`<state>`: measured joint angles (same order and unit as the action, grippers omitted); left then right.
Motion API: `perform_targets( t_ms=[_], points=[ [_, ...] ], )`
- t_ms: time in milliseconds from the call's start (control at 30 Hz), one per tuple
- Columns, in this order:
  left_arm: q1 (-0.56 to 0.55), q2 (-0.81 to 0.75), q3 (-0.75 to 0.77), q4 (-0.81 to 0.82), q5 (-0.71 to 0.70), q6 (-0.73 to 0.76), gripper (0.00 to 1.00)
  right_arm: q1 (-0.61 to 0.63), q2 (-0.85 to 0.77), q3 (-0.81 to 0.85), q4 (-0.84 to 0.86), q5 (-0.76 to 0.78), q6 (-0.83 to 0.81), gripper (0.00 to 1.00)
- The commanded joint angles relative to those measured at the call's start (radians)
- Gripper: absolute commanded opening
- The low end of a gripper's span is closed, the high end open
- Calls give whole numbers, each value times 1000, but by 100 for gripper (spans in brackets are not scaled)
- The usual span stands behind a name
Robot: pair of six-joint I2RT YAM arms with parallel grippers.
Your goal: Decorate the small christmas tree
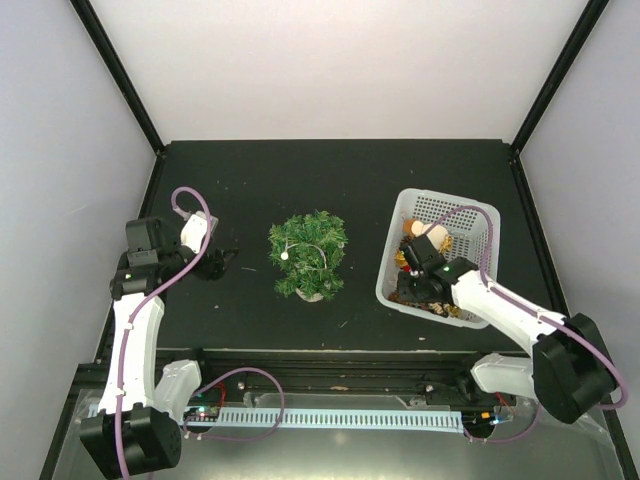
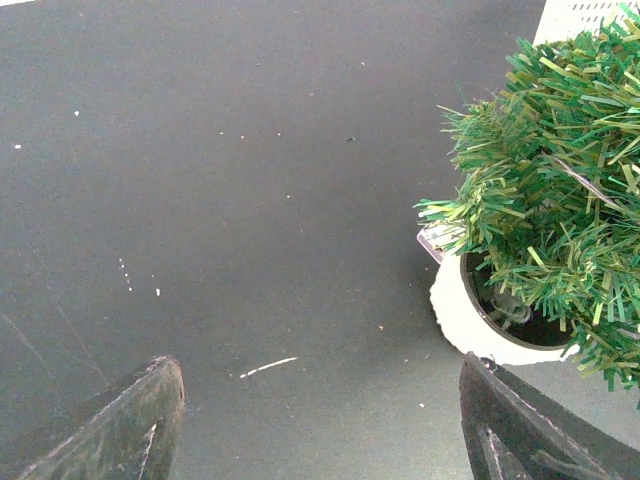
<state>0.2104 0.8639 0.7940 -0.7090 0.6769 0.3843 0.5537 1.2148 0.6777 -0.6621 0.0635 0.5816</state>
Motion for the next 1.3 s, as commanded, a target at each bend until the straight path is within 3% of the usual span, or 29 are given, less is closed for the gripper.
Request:
perform_targets(
  t_ms=[0,200,667,1267],
  points=[
    [10,-12,7,1,31,18,76,-6,28,28,-21,-6,4,35],
    [9,-14,9,0,41,18,76,-6,38,39,-50,6,25,29],
    [9,-13,19,-17,60,31,76,-6,49,42,-91,21,58,1],
    [10,4,26,-23,61,33,75,-8,-22,260,-209,150,19,1]
  ],
)
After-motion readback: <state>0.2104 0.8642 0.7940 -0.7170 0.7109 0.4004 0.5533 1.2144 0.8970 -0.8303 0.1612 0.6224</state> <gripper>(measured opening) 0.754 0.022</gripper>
